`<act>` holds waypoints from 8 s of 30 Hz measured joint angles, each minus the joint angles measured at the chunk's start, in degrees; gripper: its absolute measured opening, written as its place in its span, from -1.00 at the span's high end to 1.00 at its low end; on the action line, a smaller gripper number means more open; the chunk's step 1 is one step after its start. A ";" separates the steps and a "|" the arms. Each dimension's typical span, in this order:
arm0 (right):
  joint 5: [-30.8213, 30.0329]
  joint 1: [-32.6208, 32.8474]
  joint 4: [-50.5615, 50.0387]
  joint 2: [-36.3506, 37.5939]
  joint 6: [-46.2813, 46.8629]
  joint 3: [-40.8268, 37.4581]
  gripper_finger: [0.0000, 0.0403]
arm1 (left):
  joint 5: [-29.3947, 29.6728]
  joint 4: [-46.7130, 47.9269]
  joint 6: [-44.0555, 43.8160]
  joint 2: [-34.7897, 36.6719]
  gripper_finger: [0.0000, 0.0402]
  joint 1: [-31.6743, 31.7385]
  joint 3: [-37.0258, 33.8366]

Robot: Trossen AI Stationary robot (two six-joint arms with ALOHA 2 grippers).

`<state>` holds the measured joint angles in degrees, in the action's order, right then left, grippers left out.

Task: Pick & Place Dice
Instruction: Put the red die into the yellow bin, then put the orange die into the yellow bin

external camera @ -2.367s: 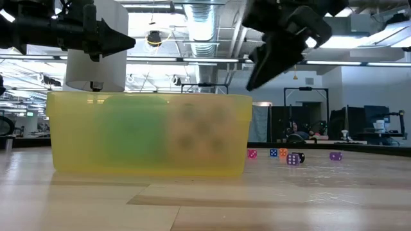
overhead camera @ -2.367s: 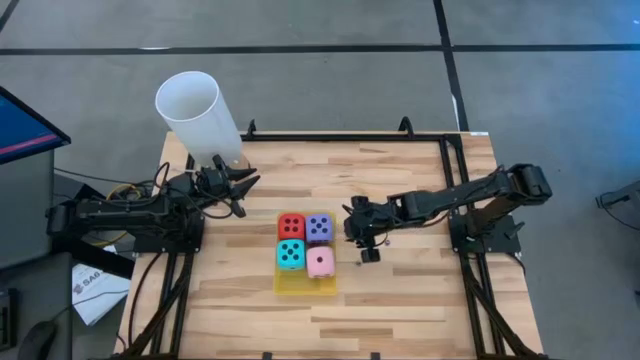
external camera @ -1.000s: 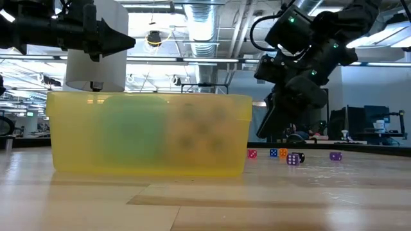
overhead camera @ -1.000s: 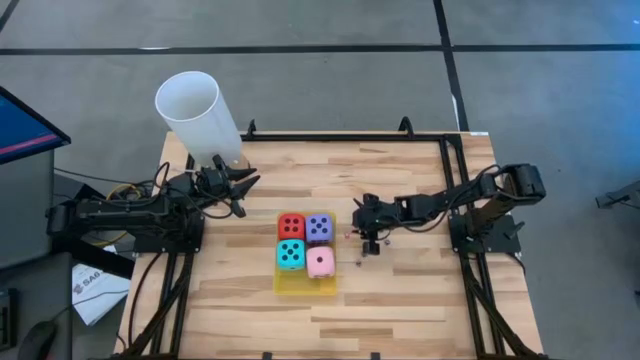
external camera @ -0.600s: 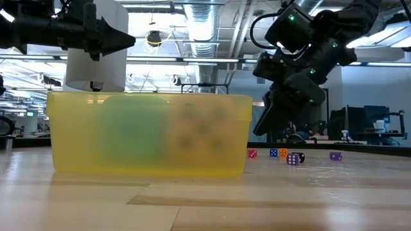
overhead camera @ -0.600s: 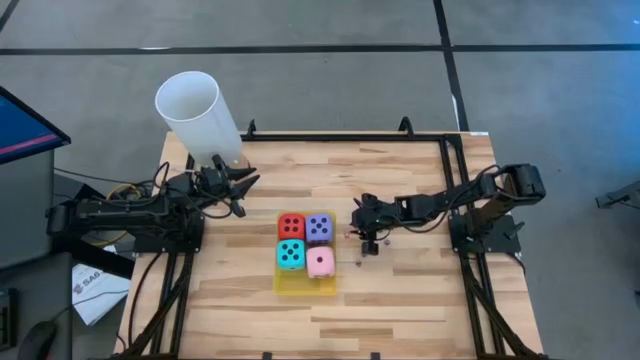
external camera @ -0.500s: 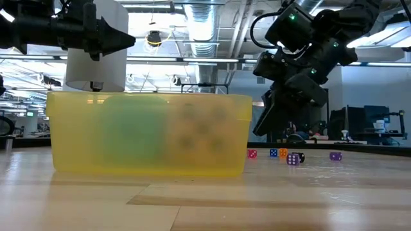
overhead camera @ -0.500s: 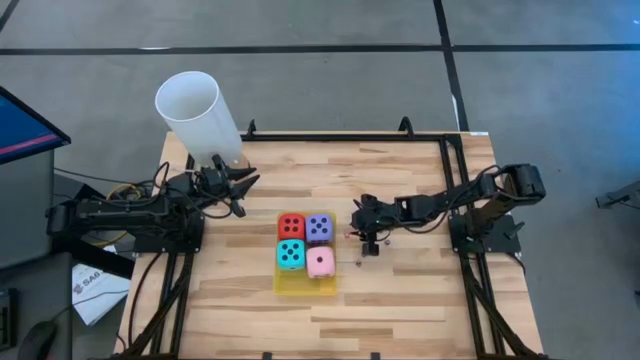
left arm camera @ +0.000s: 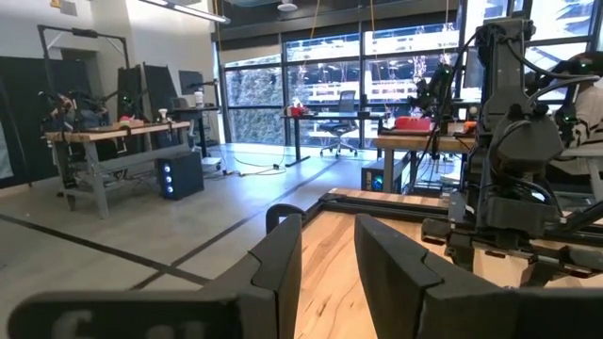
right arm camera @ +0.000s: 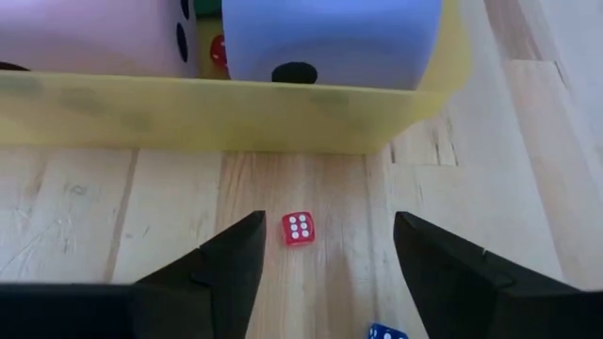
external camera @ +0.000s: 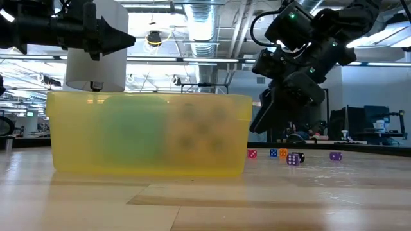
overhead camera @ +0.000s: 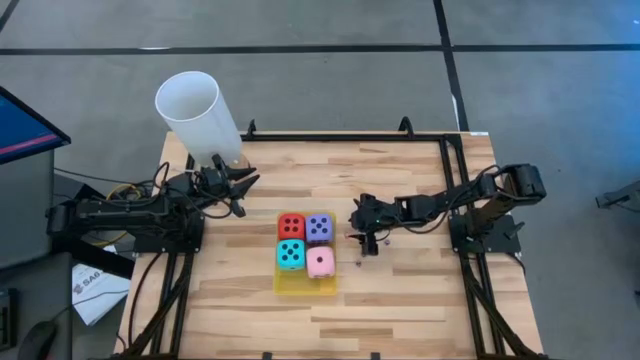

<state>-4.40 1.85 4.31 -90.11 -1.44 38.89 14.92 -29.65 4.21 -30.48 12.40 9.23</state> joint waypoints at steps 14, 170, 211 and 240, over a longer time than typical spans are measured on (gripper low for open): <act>0.03 0.00 6.14 -8.68 -0.49 0.15 -0.08 | 0.02 0.01 0.00 -0.01 0.55 0.00 0.00; 1.46 3.98 -13.10 -5.73 -6.66 31.95 0.64 | 0.04 -0.42 0.00 0.00 0.55 0.04 -0.02; -12.94 0.96 -11.32 18.13 11.19 -4.17 0.99 | 0.04 -0.95 0.00 -0.01 0.55 0.04 -0.02; -12.44 0.79 -7.10 7.37 13.51 -7.56 0.47 | 0.04 -1.29 0.00 0.00 0.55 0.04 -0.02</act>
<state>-16.84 2.63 -2.78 -82.74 12.08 31.33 14.96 -30.94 4.21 -30.48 12.45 9.21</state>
